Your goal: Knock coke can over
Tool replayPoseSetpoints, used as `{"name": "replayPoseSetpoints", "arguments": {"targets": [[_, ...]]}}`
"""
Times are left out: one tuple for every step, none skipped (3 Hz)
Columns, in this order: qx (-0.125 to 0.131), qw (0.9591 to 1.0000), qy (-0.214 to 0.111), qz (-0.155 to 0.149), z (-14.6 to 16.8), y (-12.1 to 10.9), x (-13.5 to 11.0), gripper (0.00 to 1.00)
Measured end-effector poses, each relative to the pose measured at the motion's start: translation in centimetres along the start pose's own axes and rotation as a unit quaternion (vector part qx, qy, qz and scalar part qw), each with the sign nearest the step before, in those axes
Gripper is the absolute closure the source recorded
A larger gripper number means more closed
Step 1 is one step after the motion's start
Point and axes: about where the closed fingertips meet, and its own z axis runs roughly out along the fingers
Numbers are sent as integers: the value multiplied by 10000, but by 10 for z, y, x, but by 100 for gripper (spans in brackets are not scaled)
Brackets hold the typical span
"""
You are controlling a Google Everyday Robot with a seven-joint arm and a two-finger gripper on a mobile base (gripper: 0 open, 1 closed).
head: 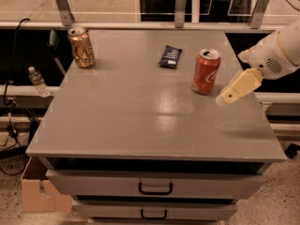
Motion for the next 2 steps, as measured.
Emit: {"name": "replayPoseSetpoints", "arguments": {"targets": [[-349, 9979, -400, 368, 31, 0, -5, 0], [-779, 9925, -793, 500, 49, 15, -23, 0]]}}
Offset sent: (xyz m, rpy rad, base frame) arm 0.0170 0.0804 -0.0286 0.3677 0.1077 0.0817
